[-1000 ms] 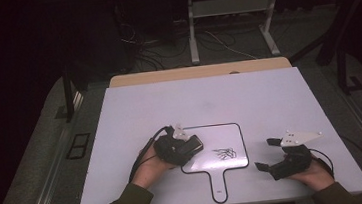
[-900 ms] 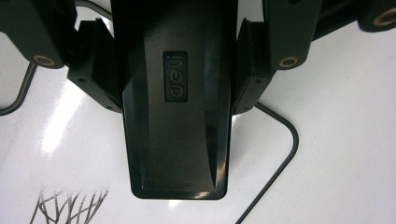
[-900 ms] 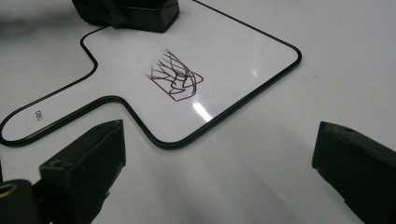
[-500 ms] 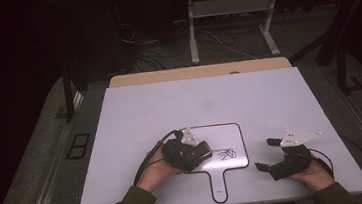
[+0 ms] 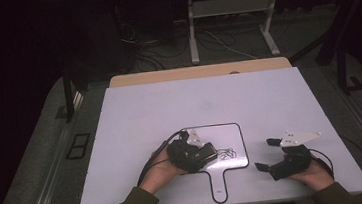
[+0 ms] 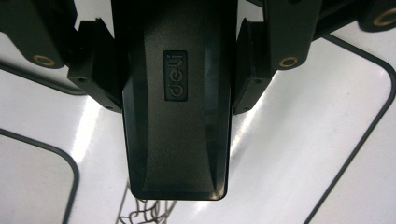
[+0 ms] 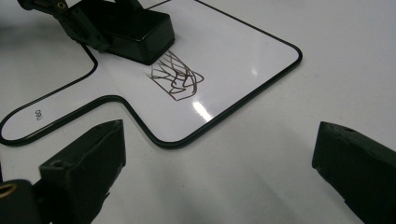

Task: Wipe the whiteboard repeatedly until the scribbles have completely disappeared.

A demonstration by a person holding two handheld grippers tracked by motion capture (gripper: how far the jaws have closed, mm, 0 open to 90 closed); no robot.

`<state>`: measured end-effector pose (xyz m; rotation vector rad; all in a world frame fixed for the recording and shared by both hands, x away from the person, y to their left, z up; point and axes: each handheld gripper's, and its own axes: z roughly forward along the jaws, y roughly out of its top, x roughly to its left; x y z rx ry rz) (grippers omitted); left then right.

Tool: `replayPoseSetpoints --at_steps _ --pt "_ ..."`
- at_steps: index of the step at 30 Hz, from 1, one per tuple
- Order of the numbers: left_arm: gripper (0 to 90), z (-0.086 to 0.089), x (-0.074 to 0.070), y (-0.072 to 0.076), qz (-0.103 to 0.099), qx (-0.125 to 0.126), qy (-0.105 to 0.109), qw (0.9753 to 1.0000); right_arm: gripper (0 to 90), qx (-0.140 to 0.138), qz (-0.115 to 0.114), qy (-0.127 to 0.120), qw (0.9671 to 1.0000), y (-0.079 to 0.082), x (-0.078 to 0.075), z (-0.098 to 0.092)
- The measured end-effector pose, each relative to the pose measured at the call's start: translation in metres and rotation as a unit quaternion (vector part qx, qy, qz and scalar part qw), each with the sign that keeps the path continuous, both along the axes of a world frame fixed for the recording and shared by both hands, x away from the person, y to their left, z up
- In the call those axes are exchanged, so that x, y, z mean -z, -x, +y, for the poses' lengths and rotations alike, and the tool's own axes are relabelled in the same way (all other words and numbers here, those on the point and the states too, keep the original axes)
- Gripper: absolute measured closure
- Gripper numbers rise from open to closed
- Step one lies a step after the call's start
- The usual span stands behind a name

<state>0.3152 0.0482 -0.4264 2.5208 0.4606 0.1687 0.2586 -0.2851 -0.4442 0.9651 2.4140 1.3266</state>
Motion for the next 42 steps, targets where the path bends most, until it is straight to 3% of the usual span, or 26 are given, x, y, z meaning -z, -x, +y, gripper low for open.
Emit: replayPoseSetpoints --at_steps 10,23,26,32,35,39,42 --pt "38.9 -0.004 0.001 -0.025 -0.001 -0.025 0.007 0.9997 1.8 0.001 0.0 0.001 1.0 0.0 0.0 0.0" --pt "38.8 -0.033 -0.004 -0.044 0.007 -0.004 0.023 0.9997 1.8 0.001 -0.002 -0.002 1.0 0.0 0.0 -0.001" --pt "38.8 -0.041 -0.003 -0.048 0.006 0.006 0.018 0.9998 1.8 0.001 -0.003 -0.002 1.0 0.0 0.0 -0.001" --pt "38.8 -0.052 0.001 -0.046 0.01 0.023 0.01 0.9996 1.8 0.003 0.001 -0.004 1.0 0.001 -0.001 -0.002" --pt "38.8 -0.058 0.002 -0.037 0.018 0.023 0.013 0.9995 1.8 0.001 -0.001 -0.003 1.0 0.0 0.0 -0.001" --pt "38.8 -0.067 0.001 -0.027 0.009 0.057 0.005 0.9983 1.8 0.0 -0.001 -0.002 1.0 0.0 0.0 -0.001" --pt "38.8 -0.068 0.001 -0.028 0.008 0.055 0.008 0.9984 1.8 0.001 -0.001 -0.002 1.0 0.0 0.0 -0.001"
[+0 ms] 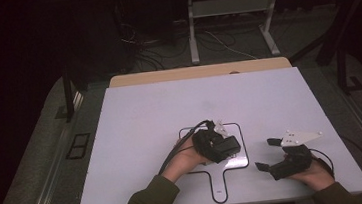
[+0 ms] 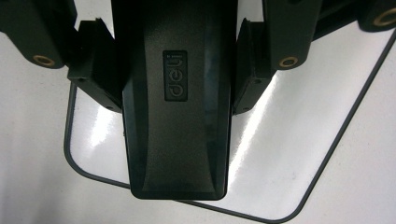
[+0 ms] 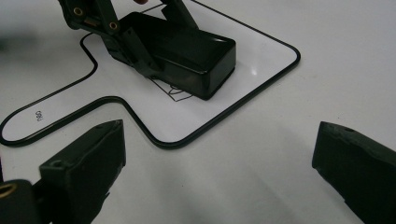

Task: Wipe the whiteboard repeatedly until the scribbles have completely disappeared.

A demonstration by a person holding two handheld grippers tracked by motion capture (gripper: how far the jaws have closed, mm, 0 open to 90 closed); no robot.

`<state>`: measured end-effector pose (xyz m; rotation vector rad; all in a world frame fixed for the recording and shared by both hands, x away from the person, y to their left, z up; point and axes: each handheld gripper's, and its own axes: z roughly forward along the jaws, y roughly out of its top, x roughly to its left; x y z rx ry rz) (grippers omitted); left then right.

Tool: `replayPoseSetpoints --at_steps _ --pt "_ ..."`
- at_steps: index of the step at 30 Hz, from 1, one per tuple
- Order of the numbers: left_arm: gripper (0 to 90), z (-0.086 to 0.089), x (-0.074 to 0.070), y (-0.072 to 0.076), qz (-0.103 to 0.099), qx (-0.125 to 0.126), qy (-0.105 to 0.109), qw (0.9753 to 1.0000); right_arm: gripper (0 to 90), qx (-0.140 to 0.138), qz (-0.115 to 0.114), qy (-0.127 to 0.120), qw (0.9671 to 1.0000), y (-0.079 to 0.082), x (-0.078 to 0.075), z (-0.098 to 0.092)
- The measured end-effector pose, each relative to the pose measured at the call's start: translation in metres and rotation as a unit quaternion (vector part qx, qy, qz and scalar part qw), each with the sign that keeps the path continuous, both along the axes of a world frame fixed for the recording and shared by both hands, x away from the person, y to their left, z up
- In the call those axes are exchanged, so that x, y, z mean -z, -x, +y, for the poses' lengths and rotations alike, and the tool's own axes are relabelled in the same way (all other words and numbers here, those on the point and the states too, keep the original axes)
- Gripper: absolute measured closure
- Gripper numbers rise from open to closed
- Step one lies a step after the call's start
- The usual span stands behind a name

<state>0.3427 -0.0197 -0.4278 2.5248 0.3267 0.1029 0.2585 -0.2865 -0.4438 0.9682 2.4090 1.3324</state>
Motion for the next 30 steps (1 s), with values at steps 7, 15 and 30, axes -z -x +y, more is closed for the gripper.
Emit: replayPoseSetpoints --at_steps 7,15,30 --pt "38.8 0.024 0.001 -0.023 0.003 -0.053 0.005 0.9986 1.8 -0.001 0.0 0.001 1.0 0.0 0.0 0.0" --pt "38.8 0.007 0.0 -0.006 0.009 -0.016 0.003 0.9998 1.8 -0.001 0.0 0.001 1.0 0.0 0.0 0.0" --pt "38.8 0.001 0.002 -0.015 0.009 -0.039 0.015 0.9991 1.8 0.001 -0.001 0.0 1.0 0.001 -0.001 0.0"
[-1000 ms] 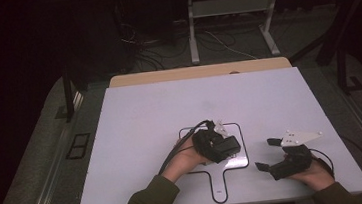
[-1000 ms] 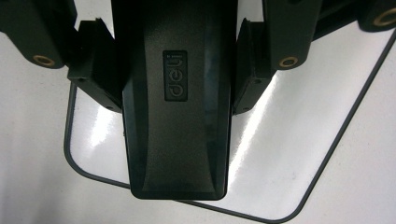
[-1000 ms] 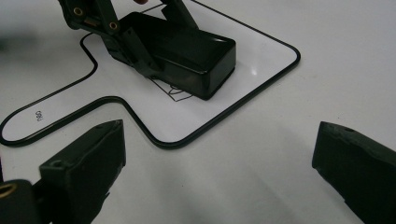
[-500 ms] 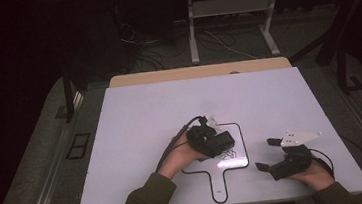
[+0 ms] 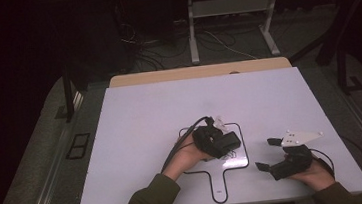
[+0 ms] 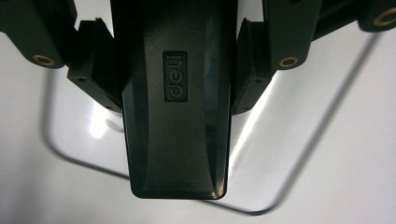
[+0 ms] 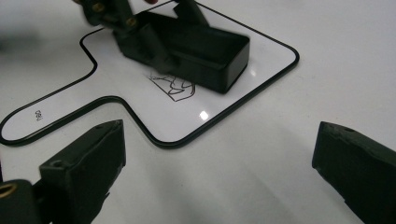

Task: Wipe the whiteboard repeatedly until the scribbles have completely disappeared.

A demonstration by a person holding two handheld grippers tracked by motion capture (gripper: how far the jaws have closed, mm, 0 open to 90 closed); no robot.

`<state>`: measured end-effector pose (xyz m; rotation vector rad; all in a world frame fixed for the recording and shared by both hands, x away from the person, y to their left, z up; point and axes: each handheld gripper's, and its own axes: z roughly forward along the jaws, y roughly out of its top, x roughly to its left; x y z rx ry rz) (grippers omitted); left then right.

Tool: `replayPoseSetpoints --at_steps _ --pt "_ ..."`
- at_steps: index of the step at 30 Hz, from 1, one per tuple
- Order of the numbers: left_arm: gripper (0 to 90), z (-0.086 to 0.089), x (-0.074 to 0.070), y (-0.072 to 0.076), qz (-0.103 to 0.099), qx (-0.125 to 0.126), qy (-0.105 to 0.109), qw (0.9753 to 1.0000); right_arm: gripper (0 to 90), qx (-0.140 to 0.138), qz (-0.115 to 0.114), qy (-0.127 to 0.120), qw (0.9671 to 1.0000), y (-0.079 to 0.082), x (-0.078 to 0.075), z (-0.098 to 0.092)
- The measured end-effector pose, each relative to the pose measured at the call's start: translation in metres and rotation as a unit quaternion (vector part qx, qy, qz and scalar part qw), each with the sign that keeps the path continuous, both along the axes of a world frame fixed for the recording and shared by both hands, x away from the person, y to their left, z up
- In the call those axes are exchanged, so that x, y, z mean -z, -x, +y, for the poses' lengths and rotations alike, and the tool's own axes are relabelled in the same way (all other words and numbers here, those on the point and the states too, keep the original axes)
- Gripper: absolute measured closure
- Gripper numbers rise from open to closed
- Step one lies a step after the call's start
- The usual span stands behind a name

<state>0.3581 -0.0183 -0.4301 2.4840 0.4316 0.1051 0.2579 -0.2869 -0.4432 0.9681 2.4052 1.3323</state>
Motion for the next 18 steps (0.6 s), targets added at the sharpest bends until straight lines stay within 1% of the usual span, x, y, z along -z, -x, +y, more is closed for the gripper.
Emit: replayPoseSetpoints --at_steps 1,2,4,5,6,7,8,9,11,12,13,14,15,16,18 --pt "38.8 0.001 0.001 -0.003 0.003 -0.012 0.013 0.9998 1.8 0.0 0.0 0.0 1.0 0.0 0.0 0.0" --pt "38.8 0.003 0.0 -0.006 0.0 -0.001 0.002 1.0 1.8 0.001 0.001 0.0 1.0 0.0 0.0 0.0" --pt "38.8 0.001 0.0 -0.003 0.001 -0.001 -0.004 1.0 1.8 0.0 0.001 0.0 1.0 0.0 0.0 0.0" --pt "38.8 -0.002 0.0 -0.001 0.005 0.001 -0.001 1.0 1.8 0.0 0.001 0.0 1.0 0.0 0.0 0.0" --pt "38.8 -0.006 0.001 0.002 -0.001 0.007 0.007 0.9999 1.8 0.0 0.0 0.0 1.0 0.0 0.0 0.0" --pt "38.8 -0.008 -0.001 0.004 -0.004 0.03 -0.01 0.9995 1.8 0.0 -0.002 -0.001 1.0 -0.001 0.0 -0.001" --pt "38.8 -0.012 -0.001 0.009 -0.006 0.037 -0.011 0.9992 1.8 0.002 -0.003 -0.002 1.0 -0.001 -0.001 -0.001" --pt "38.8 -0.017 -0.001 0.014 -0.006 0.04 -0.007 0.9992 1.8 0.005 -0.003 -0.004 1.0 0.0 -0.002 -0.002" --pt "38.8 -0.024 -0.001 0.021 -0.009 0.059 -0.013 0.9981 1.8 0.005 -0.006 -0.006 0.9999 0.0 -0.002 -0.003" --pt "38.8 -0.027 -0.001 0.026 -0.001 0.058 -0.012 0.9983 1.8 0.006 -0.007 -0.006 0.9999 0.0 -0.003 -0.003" --pt "38.8 -0.03 -0.001 0.029 0.003 0.058 -0.01 0.9983 1.8 0.006 -0.007 -0.006 0.9999 0.0 -0.003 -0.003" --pt "38.8 -0.032 -0.001 0.03 0.0 0.062 -0.01 0.998 1.7 0.005 -0.007 -0.006 0.9999 0.0 -0.003 -0.003" --pt "38.8 -0.033 -0.001 0.029 -0.007 0.068 -0.01 0.9976 1.8 0.005 -0.007 -0.006 0.9999 0.001 -0.003 -0.003" --pt "38.8 -0.033 -0.001 0.027 -0.006 0.068 -0.01 0.9976 1.8 0.005 -0.007 -0.006 0.9999 0.001 -0.003 -0.003" --pt "38.8 -0.031 -0.001 0.02 -0.011 0.061 -0.011 0.998 1.8 0.005 -0.007 -0.005 0.9999 0.001 -0.003 -0.003"
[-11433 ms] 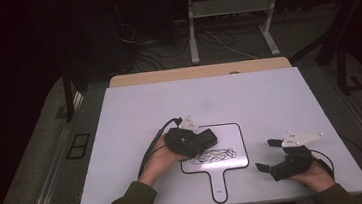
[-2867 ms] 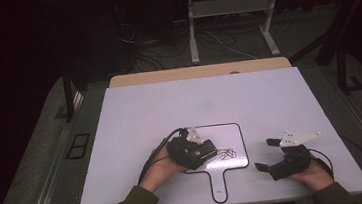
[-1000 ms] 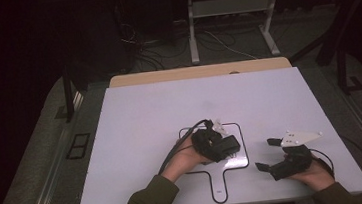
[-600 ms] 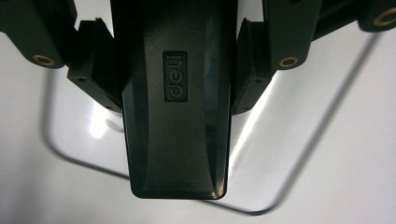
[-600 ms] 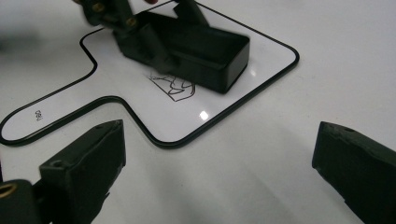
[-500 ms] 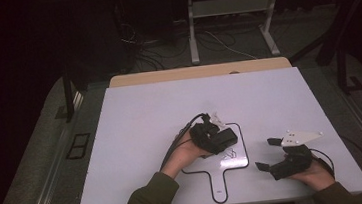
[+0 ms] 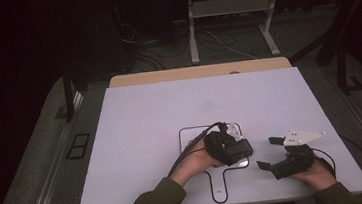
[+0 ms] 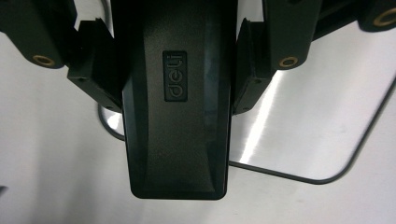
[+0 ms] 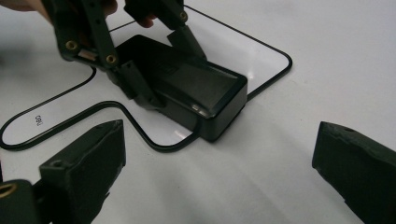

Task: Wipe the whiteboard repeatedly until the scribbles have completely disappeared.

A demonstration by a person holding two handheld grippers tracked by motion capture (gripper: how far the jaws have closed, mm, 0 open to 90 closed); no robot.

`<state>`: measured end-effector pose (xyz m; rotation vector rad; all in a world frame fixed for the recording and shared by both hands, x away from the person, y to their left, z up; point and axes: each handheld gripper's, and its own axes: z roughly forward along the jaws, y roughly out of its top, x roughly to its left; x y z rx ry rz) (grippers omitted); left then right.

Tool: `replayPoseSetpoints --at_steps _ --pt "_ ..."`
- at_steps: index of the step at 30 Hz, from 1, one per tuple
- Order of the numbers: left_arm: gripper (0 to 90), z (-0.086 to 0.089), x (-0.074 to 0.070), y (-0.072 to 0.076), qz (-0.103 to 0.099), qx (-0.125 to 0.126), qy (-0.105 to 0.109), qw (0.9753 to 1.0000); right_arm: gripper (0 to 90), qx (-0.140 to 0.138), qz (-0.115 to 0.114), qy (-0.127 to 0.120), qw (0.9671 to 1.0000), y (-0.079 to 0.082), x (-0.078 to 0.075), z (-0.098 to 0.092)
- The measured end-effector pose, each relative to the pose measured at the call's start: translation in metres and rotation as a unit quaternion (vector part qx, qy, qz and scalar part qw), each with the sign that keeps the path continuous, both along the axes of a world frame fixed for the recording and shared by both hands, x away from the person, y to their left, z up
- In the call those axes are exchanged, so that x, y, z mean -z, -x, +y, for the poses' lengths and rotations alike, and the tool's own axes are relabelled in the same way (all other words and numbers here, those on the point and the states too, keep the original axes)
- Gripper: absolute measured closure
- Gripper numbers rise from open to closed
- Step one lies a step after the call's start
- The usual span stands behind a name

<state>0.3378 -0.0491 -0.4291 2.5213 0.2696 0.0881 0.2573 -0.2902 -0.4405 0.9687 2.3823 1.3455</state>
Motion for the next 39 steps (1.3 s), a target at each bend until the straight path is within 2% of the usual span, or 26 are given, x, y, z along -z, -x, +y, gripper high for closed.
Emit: replayPoseSetpoints --at_steps 3,4,6,7,8,9,13,14,16,17,19,23,28,30,32,34,36,39 --pt "38.8 0.005 0.0 -0.013 -0.004 -0.027 0.002 0.9996 1.8 0.0 0.0 0.0 1.0 0.0 0.0 0.0" --pt "38.8 0.008 0.0 -0.018 -0.008 -0.031 -0.003 0.9995 1.8 0.0 0.0 0.0 1.0 0.0 0.0 0.0" --pt "38.8 0.012 0.001 -0.026 -0.005 -0.047 0.004 0.9989 1.8 0.0 0.001 0.001 1.0 0.0 0.0 0.0" --pt "38.8 0.013 0.0 -0.028 -0.005 -0.043 -0.001 0.9991 1.8 0.0 0.002 0.001 1.0 0.0 0.0 0.0" --pt "38.8 0.011 0.001 -0.025 -0.005 -0.052 0.009 0.9986 1.8 -0.001 0.002 0.001 1.0 0.0 0.001 0.0" --pt "38.8 0.01 0.0 -0.024 -0.009 -0.039 -0.003 0.9992 1.8 -0.001 0.002 0.001 1.0 -0.001 0.001 0.0" --pt "38.8 0.0 0.0 -0.008 -0.003 -0.016 -0.002 0.9999 1.8 0.0 0.001 0.0 1.0 -0.001 0.0 0.0" --pt "38.8 -0.002 -0.001 -0.004 -0.005 -0.005 -0.008 0.9999 1.8 0.001 0.0 0.0 1.0 0.0 0.0 0.0" --pt "38.8 -0.007 0.0 0.007 0.001 0.001 0.002 1.0 1.8 0.0 -0.001 -0.001 1.0 0.0 0.0 0.0" --pt "38.8 -0.008 0.0 0.011 0.001 0.01 -0.001 1.0 1.8 0.001 -0.001 -0.002 1.0 0.0 0.0 -0.001" --pt "38.8 -0.009 0.001 0.018 0.011 0.004 0.004 0.9999 1.8 0.002 0.0 -0.003 1.0 0.0 -0.001 -0.001" --pt "38.8 -0.005 0.0 0.008 0.001 0.005 0.003 1.0 1.8 0.0 -0.001 -0.001 1.0 0.001 -0.001 0.0" --pt "38.8 0.014 0.0 -0.015 -0.008 -0.031 -0.004 0.9995 1.8 0.0 -0.002 -0.002 1.0 0.0 -0.001 -0.001" --pt "38.8 0.022 0.0 -0.02 0.0 -0.055 -0.001 0.9985 1.8 0.0 -0.001 -0.002 1.0 0.0 -0.001 -0.001" --pt "38.8 0.028 0.0 -0.024 0.004 -0.066 0.001 0.9978 1.8 0.0 -0.001 -0.002 1.0 0.0 0.0 -0.001" --pt "38.8 0.028 0.0 -0.022 0.0 -0.062 -0.002 0.9981 1.8 0.0 -0.001 -0.001 1.0 0.0 0.0 -0.001" --pt "38.8 0.024 0.0 -0.017 -0.001 -0.047 -0.004 0.9989 1.8 0.0 0.0 0.0 1.0 0.0 0.0 -0.001" --pt "38.8 0.013 0.001 -0.004 0.0 -0.027 0.006 0.9996 1.8 0.0 -0.001 0.0 1.0 0.0 0.0 0.0"
